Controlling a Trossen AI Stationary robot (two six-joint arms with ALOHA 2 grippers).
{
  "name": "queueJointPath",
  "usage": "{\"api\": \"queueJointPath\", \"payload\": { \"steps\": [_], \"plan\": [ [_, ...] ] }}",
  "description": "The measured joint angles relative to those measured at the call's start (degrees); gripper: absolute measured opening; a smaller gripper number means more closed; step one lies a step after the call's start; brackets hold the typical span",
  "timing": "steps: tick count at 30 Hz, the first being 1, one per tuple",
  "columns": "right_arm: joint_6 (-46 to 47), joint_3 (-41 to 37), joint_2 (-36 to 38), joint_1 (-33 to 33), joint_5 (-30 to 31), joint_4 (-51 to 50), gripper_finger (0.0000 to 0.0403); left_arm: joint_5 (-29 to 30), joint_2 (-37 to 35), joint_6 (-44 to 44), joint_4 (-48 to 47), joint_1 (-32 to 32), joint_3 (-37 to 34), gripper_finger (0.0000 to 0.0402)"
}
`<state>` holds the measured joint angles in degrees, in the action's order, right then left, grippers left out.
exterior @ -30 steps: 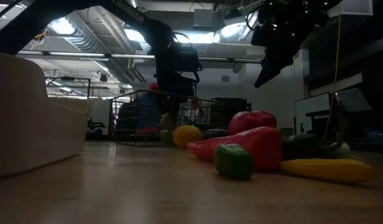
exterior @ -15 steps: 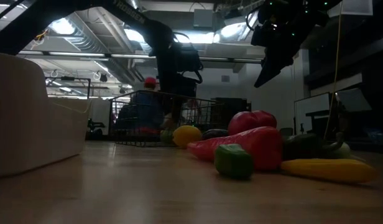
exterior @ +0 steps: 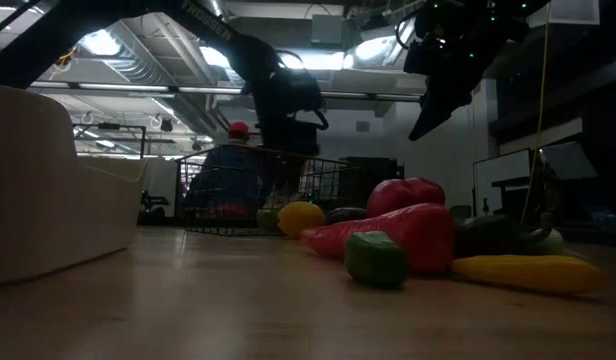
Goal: Sort produce into baskets
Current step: Put the purple eggplant into the gold wire basket
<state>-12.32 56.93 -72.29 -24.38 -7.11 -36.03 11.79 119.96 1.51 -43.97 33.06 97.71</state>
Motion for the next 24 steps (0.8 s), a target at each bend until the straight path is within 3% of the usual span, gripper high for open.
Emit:
{"api": "queueJointPath", "payload": {
  "steps": [12, 20, 24],
  "plan": [
    [-3.6, 0.0, -0.4, 0.0, -0.1, 0.0, 0.026, 0.0, -0.1, -1.8, 2.4, -0.4, 1.2, 0.0258],
    [-10.9, 0.0, -6.4, 0.1, -7.4, 0.1, 0.026, -0.4, -0.2, -6.9, 1.9, -1.6, 7.6, 0.0257],
    [-13.5, 0.0, -10.5, 0.0, -7.5, 1.1, 0.026, -0.4, -0.3, -9.6, -1.1, -2.4, 11.8, 0.0248]
  ]
}}
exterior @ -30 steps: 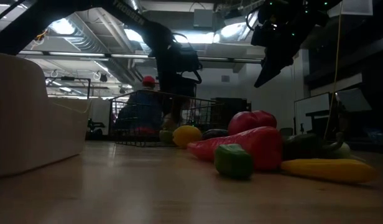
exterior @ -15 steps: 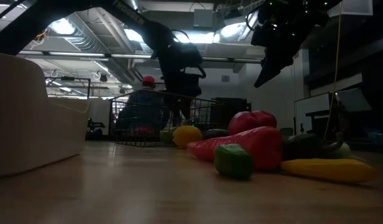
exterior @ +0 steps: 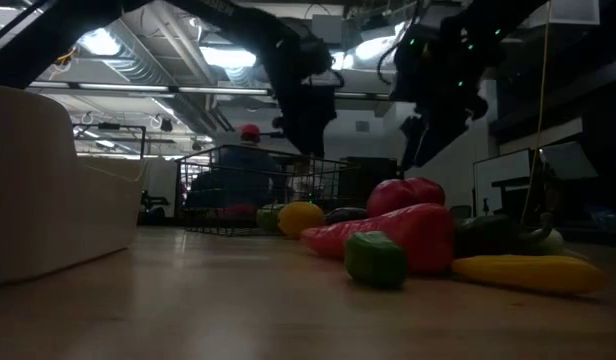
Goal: Sort produce into baskets
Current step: Put the purple eggplant into the gold wire basket
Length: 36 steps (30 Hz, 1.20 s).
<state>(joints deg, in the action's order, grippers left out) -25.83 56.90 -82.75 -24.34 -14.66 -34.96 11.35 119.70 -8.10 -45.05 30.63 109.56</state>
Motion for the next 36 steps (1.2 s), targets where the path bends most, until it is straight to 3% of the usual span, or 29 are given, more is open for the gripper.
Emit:
{"api": "queueJointPath", "payload": {
  "steps": [8, 21, 32, 36],
  "plan": [
    [-3.9, 0.0, -6.8, 0.0, -3.0, 2.8, 0.026, -0.1, -0.1, -2.3, -7.0, -1.3, 6.0, 0.0237],
    [-7.3, 0.0, -14.2, 3.8, -1.9, 8.8, 0.0259, -1.3, -0.4, -4.5, -22.3, -3.5, 11.9, 0.0237],
    [-7.4, 0.0, -18.7, 3.7, 1.0, 9.1, 0.0257, -14.5, -5.7, -1.5, -28.1, -6.2, 12.2, 0.0237],
    [-7.2, 0.0, -18.8, 3.7, 1.1, 8.9, 0.0229, -16.8, -9.3, -1.4, -27.6, -7.1, 11.5, 0.0237]
  ]
}}
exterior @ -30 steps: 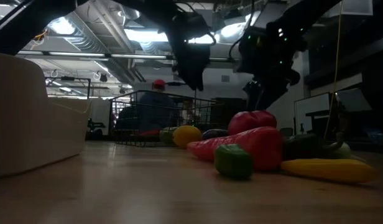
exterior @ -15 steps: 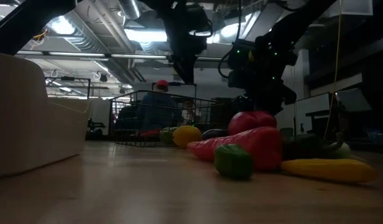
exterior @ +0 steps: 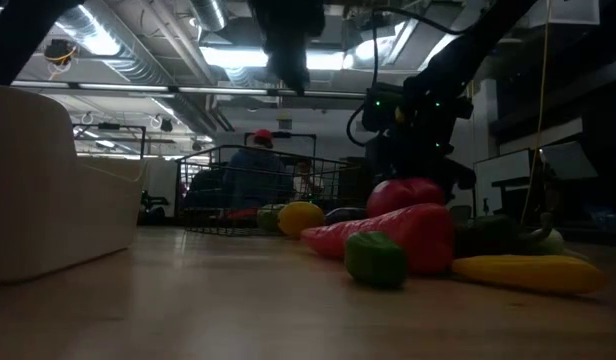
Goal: Sort produce into baskets
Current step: Put the purple eggplant into the gold wire basket
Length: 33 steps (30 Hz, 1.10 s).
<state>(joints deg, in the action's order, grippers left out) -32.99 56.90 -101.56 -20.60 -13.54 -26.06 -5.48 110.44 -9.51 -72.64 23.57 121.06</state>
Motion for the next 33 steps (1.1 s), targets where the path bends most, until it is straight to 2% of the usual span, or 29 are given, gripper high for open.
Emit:
{"api": "queueJointPath", "payload": {
  "steps": [7, 13, 21, 28, 33],
  "plan": [
    [0.1, 0.0, 0.0, 0.0, 0.0, 0.0, 0.015, -0.6, -9.6, 3.0, 3.9, -0.4, -9.0, 0.0237],
    [0.6, 0.3, 0.6, 0.0, 0.9, -2.9, 0.0105, -0.6, -19.9, 4.9, 15.3, -1.7, -24.4, 0.0237],
    [1.8, 7.8, 1.1, 0.0, 1.6, -14.1, 0.011, 0.0, -29.0, 8.2, 29.4, -2.2, -42.6, 0.0237],
    [1.6, 19.2, 1.1, 0.0, 1.6, -25.5, 0.0112, 0.2, -30.2, 8.5, 39.3, -2.2, -52.7, 0.0237],
    [1.0, 28.2, 1.1, 0.0, 5.1, -32.5, 0.0112, 0.2, -30.2, 8.3, 47.9, -2.2, -58.5, 0.0237]
  ]
}}
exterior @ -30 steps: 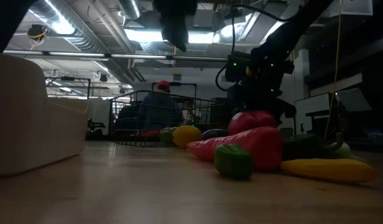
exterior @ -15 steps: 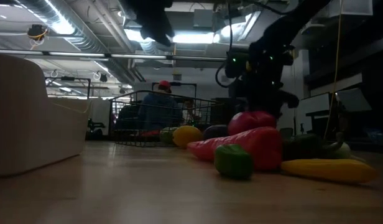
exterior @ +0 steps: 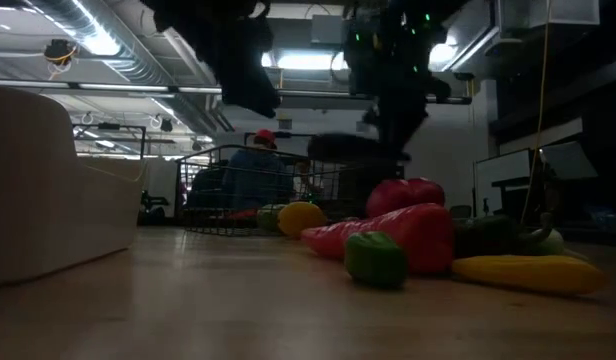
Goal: Sort produce into baskets
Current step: Put the purple eggplant into the gold wire basket
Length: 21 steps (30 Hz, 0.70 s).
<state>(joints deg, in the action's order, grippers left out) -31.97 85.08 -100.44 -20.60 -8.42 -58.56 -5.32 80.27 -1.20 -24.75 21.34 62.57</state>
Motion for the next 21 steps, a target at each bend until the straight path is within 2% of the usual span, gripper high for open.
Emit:
{"api": "queueJointPath", "payload": {
  "steps": [5, 11, 21],
  "plan": [
    [-1.4, 6.4, 0.0, 0.0, 8.2, 0.9, 0.0112, 0.0, 0.0, 0.8, 6.5, -0.6, -3.0, 0.0237],
    [-3.2, 7.7, 0.0, -0.2, 18.1, 8.5, 0.0113, 0.4, 0.0, 0.7, 9.6, -2.9, -3.4, 0.0237],
    [-4.7, 7.7, -2.7, -2.1, 19.4, 14.7, 0.0113, -0.1, -0.1, 0.9, 10.4, -6.2, -3.4, 0.0237]
  ]
}}
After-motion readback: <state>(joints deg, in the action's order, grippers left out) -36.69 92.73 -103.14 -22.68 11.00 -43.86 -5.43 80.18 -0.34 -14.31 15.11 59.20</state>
